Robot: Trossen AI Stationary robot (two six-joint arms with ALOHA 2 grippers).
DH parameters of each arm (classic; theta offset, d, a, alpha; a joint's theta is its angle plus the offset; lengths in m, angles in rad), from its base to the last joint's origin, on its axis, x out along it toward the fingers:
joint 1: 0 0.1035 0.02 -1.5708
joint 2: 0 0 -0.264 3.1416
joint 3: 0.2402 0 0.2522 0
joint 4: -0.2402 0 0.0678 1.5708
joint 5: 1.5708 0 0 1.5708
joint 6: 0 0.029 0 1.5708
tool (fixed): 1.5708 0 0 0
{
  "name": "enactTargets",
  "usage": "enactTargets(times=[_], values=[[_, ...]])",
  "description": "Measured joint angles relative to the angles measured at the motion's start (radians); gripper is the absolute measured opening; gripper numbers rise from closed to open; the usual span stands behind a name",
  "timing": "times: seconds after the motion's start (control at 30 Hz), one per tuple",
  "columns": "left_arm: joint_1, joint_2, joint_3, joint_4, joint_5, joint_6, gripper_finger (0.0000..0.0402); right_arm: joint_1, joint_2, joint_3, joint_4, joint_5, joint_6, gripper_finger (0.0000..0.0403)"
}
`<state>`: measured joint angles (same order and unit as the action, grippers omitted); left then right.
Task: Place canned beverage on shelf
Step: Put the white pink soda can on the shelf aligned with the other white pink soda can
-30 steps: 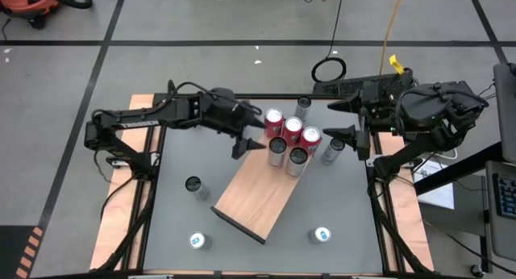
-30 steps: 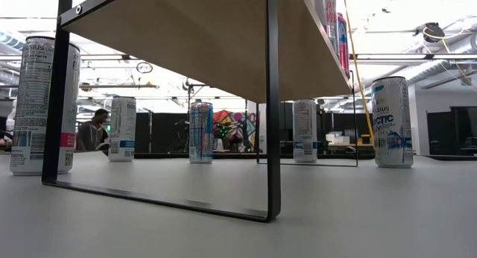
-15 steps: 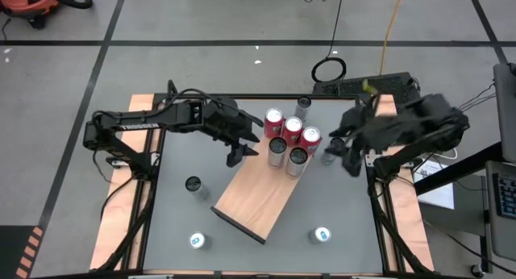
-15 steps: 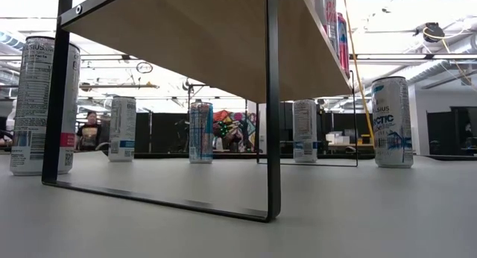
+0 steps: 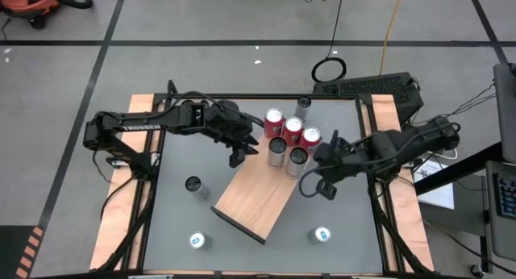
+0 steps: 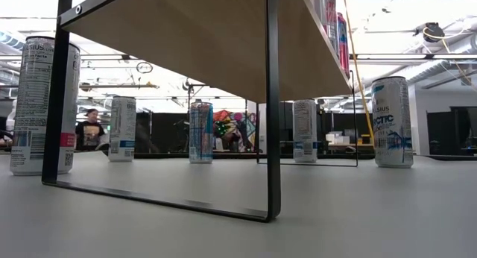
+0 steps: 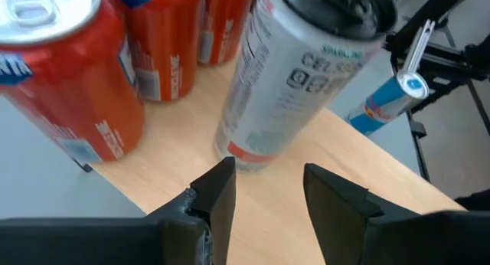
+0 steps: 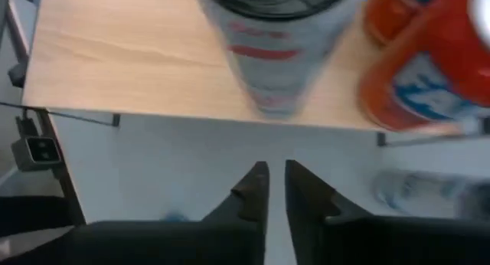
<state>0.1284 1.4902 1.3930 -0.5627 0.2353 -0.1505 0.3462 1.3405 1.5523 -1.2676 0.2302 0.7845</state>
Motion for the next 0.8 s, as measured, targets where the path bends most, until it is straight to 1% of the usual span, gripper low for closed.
enactTargets(times=[0.1,0.27,0.43,0.6,0.8], values=[[0.000,0.000,0.000,0.017,-0.001,-0.002,0.0152,0.000,-0.001,-0.074,0.085,0.000,-0.004,0.0003],[-0.012,0.000,0.000,0.016,-0.002,-0.019,0.0152,0.000,0.000,-0.151,0.118,-0.003,0.020,0.0004],[-0.029,0.000,0.000,0.016,-0.006,-0.028,0.0152,-0.018,0.000,-0.160,0.159,-0.001,-0.016,0.0001],[-0.046,0.000,0.000,0.015,-0.012,-0.028,0.0152,-0.052,0.000,-0.160,0.222,0.000,-0.021,0.0001],[-0.060,0.000,0.000,0.009,-0.012,-0.027,0.0152,-0.059,0.000,-0.160,0.261,-0.015,-0.018,0.0000]])
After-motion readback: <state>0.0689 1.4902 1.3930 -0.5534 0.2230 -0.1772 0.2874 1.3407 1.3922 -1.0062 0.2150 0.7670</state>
